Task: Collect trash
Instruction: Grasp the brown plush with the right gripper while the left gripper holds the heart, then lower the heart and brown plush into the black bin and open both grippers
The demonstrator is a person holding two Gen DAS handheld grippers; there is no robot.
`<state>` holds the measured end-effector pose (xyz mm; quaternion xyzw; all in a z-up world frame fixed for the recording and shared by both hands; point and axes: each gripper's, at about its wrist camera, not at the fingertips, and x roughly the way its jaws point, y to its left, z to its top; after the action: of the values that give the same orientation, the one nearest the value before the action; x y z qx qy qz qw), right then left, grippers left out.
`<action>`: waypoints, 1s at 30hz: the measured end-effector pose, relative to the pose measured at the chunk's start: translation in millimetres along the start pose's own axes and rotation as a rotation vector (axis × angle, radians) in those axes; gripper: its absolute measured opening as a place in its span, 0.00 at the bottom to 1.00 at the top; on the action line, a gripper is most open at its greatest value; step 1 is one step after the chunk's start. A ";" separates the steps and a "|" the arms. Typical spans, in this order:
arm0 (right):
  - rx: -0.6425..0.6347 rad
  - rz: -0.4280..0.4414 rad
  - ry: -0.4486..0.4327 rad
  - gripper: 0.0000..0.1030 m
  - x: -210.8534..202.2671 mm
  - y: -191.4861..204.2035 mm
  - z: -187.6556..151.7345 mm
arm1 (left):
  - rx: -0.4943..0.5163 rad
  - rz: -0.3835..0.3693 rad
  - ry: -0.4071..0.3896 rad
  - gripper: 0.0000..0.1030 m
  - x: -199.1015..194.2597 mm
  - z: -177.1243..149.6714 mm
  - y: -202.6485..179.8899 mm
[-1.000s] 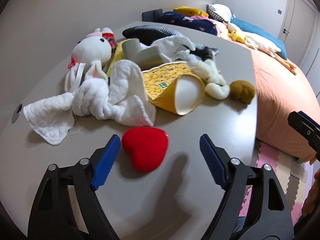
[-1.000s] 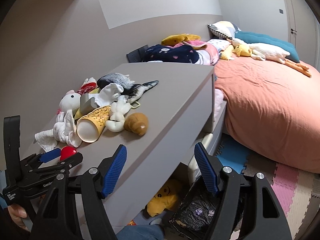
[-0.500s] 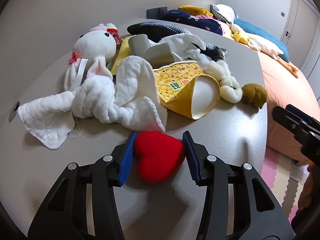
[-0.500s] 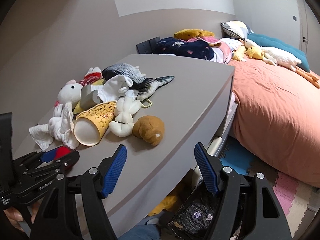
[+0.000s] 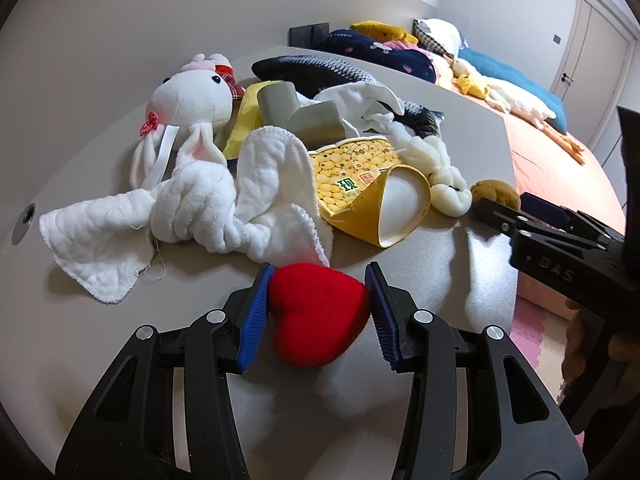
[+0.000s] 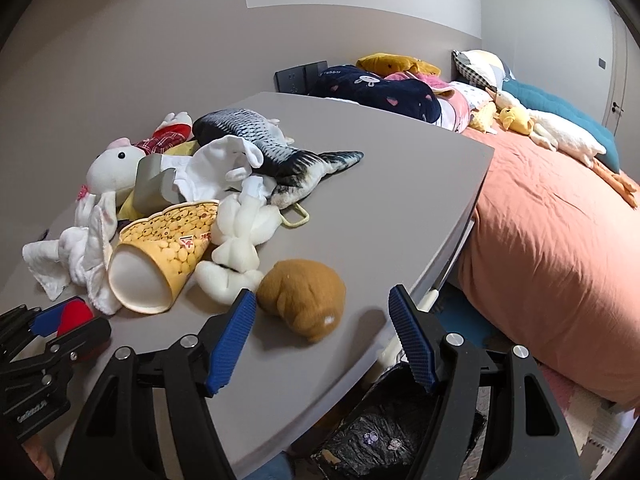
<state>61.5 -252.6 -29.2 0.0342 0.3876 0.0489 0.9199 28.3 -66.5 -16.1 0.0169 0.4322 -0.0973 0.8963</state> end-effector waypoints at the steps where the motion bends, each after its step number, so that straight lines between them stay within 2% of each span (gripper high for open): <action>1: -0.006 -0.004 -0.001 0.67 1.4 1.2 1.3 | 0.001 -0.003 0.000 0.45 0.0 -0.2 0.0; 6: -0.031 -0.015 0.004 0.58 5.9 5.0 3.8 | 0.004 -0.012 0.000 0.45 -0.3 0.0 -0.9; 8: -0.039 -0.021 0.010 0.47 6.7 5.8 4.1 | 0.004 -0.012 -0.002 0.45 -0.9 0.0 -1.1; 10: -0.053 -0.026 0.020 0.43 7.3 6.5 3.6 | 0.007 -0.012 -0.003 0.45 -1.0 -0.1 -1.5; 22: -0.036 -0.046 -0.016 0.42 -20.0 2.6 -4.7 | 0.015 -0.019 -0.021 0.45 -7.7 -0.5 -4.7; 30: 0.025 -0.050 -0.015 0.42 -43.8 -16.2 -21.5 | 0.059 -0.035 -0.039 0.45 -18.6 -2.1 -24.0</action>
<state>16.7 -273.3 -14.7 0.0362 0.3820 0.0208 0.9232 10.8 -86.8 -1.6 0.0338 0.4117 -0.1257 0.9020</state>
